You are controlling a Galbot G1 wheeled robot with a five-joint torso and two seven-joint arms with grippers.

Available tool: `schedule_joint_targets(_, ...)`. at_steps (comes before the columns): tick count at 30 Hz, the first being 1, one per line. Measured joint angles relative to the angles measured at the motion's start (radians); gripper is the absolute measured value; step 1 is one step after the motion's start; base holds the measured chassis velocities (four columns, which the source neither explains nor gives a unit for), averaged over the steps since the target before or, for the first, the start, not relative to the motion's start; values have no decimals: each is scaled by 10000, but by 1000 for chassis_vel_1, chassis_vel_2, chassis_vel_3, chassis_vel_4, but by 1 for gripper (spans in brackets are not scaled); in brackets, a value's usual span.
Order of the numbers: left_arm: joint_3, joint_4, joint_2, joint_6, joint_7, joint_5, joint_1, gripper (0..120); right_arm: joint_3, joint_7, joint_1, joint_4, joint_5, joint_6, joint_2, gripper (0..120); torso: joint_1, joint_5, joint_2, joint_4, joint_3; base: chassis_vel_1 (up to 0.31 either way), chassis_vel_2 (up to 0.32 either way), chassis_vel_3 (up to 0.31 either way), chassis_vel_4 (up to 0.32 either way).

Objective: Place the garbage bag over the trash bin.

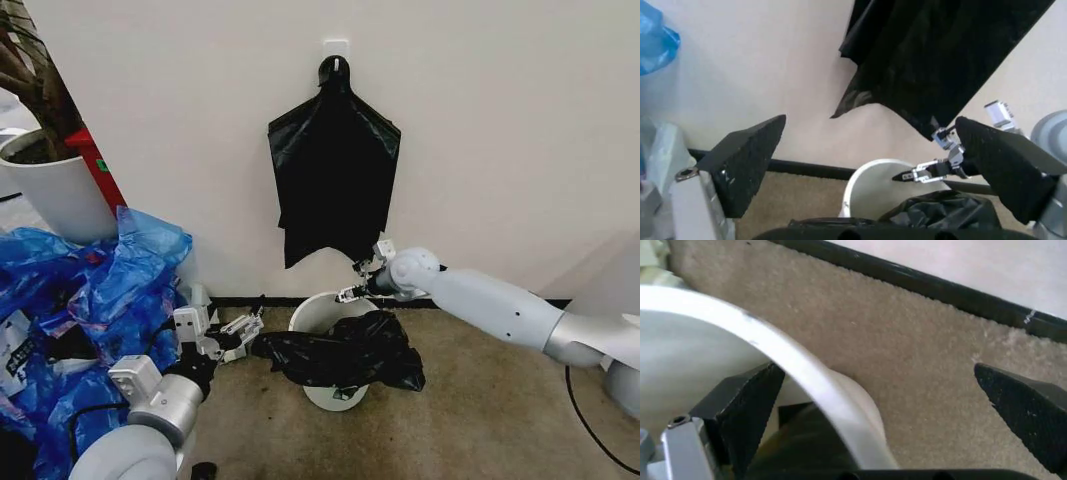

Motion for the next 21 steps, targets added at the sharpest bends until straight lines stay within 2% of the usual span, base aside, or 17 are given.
schedule_joint_targets(3, -11, -21, 2, 0, 11, -57, -3, 100, 0, 43, -56, -109, -6, 0, 42, 98, 0, 0, 0, 2, 0, 0, 0, 0, 0)
schedule_joint_targets(9, 28, -32, -97, -26, 18, -65, -26, 100, 34, -5, -173, -319, -40, 11, 207, 72, -1, -4, 1, 1, -3, 0, 0, 0, 0)
schedule_joint_targets(12, 59, -39, -144, -39, 19, -40, -1, 100, 41, 8, -209, -341, -43, 12, 256, 66, -2, -3, 1, 1, -3, 0, 0, 0, 0)
schedule_joint_targets(16, 65, -41, -187, -68, 19, -5, 98, 100, 54, 94, -224, -269, -21, 12, 239, 47, -2, -2, 1, 3, -2, 0, 0, 0, 0)
schedule_joint_targets(18, 62, -42, -193, -72, 19, -1, 121, 100, 76, 145, -243, -232, -3, 12, 223, 43, -1, -1, 1, 4, -2, 0, 0, 0, 0)
schedule_joint_targets(21, 66, -43, -205, -116, 19, 14, 151, 100, 164, 447, -368, -20, 66, 12, 135, 29, -1, -2, 1, 3, -1, 0, 0, 0, 0)
